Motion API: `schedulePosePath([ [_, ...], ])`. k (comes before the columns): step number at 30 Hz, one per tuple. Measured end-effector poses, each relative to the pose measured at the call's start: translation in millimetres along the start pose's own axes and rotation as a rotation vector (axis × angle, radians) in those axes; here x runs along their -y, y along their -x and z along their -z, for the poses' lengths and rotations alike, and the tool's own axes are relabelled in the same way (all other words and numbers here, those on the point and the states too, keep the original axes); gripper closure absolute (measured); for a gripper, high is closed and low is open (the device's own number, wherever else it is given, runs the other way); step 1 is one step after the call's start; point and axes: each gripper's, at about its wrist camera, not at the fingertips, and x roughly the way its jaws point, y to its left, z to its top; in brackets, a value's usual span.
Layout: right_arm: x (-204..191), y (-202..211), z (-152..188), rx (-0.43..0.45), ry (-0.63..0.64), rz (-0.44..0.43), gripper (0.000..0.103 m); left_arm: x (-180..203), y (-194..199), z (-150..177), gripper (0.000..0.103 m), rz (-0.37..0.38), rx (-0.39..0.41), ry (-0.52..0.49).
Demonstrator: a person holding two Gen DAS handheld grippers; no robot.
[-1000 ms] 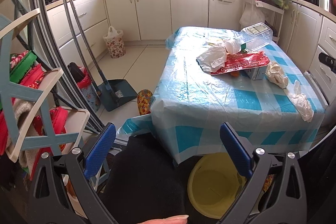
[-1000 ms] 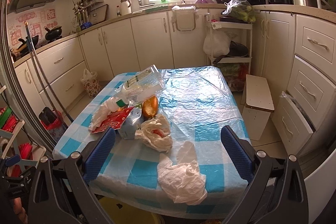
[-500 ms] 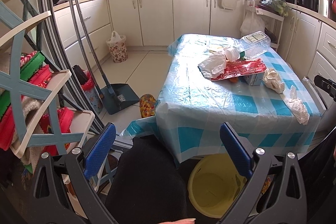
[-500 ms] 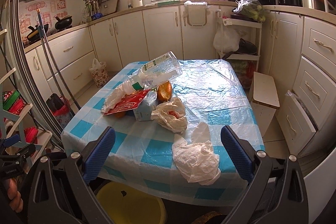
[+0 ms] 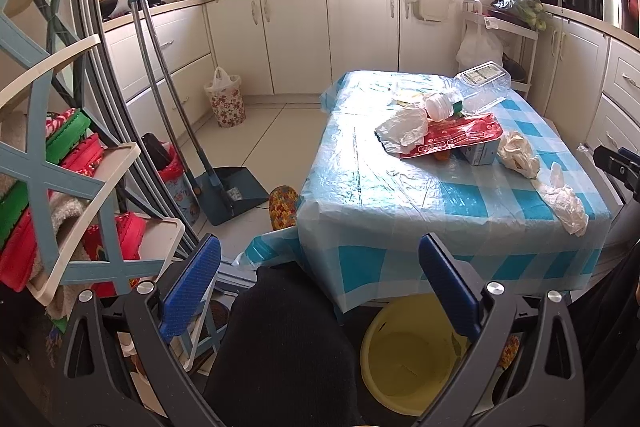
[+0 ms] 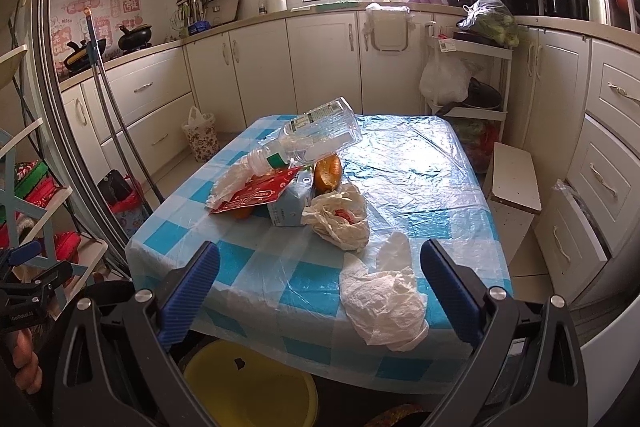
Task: Collect trash
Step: 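Move both tools toward the trash pile on the table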
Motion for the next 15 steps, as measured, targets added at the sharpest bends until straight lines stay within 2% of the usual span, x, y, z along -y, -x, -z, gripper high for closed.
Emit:
schedulePosePath([
  [15,-3.7,-0.6,2.2,-0.020,0.012,-0.011,0.007,-7.7,6.5,-4.3,0.007,-0.012,0.018,0.020],
])
